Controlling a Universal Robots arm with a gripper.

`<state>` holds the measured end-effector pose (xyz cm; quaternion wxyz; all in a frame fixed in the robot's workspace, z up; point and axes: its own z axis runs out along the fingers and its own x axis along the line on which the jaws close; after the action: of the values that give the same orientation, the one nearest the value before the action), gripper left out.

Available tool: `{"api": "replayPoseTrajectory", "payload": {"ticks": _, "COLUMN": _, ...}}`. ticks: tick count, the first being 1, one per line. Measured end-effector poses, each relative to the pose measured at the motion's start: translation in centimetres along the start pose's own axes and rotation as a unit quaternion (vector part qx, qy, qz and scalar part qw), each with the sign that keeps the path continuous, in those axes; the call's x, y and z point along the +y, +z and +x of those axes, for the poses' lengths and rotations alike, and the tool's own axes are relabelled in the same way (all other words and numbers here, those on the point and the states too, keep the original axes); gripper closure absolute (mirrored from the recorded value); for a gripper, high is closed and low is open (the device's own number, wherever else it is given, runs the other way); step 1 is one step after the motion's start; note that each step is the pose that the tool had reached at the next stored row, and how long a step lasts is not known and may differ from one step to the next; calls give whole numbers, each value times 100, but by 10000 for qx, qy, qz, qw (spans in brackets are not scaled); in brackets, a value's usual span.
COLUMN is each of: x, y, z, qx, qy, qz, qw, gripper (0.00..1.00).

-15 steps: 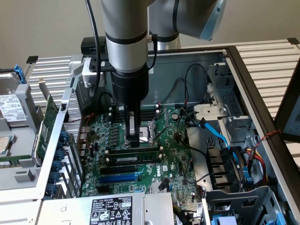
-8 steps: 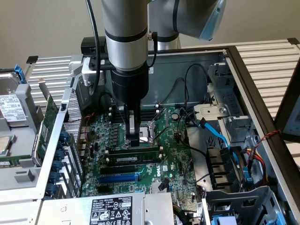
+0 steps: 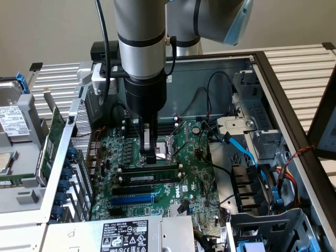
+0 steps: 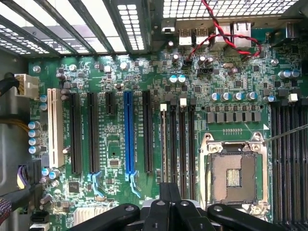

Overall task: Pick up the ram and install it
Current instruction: 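Press down the ram until it locks into place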

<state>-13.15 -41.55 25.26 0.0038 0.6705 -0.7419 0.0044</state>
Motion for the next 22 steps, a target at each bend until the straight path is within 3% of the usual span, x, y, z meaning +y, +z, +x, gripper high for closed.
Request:
{"api": "replayPoseTrajectory", "payload": {"ticks": 6, "x": 0, "y": 0, "z": 0, "qx": 1, "qy": 557, "qz": -7, "qw": 9984, "gripper": 89}}
{"api": "replayPoseTrajectory", "payload": {"ticks": 11, "x": 0, "y": 0, "z": 0, "qx": 1, "qy": 946, "qz": -11, "qw": 9955, "gripper": 89}}
{"api": "replayPoseTrajectory", "payload": {"ticks": 16, "x": 0, "y": 0, "z": 0, "qx": 2, "qy": 1324, "qz": -15, "qw": 9912, "gripper": 89}}
{"api": "replayPoseTrajectory", "payload": {"ticks": 22, "x": 0, "y": 1, "z": 0, "qx": 3, "qy": 1752, "qz": -20, "qw": 9845, "gripper": 89}}
